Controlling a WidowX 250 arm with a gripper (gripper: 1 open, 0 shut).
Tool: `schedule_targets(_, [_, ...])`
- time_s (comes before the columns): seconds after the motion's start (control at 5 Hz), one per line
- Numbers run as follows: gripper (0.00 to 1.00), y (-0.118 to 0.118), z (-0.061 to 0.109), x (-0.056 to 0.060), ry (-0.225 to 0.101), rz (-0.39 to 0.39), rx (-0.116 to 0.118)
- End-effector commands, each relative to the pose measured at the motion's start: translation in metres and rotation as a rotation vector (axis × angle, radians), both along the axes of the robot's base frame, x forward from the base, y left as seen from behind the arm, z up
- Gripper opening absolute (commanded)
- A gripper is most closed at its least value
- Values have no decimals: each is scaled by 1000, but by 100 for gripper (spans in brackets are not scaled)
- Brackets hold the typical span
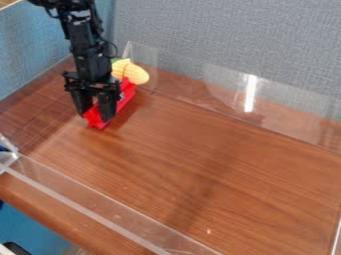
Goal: Put the red object to the right side of the table
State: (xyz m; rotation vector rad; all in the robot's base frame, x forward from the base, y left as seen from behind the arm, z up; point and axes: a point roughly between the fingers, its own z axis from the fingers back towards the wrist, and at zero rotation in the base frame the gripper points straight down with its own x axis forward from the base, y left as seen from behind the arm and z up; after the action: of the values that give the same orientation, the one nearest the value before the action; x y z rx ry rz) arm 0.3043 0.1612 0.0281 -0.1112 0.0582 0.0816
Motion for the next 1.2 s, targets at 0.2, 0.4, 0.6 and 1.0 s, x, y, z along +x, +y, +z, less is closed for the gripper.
schedule_targets(0.2, [0,8,26,4,-59,32,26])
schedule_targets(0.4, [0,8,29,1,-63,45,25])
schedule_targets(0.6, [0,8,32,-2,-66,58,25])
schedule_targets(1.0, [0,16,37,-4,-75,133,25])
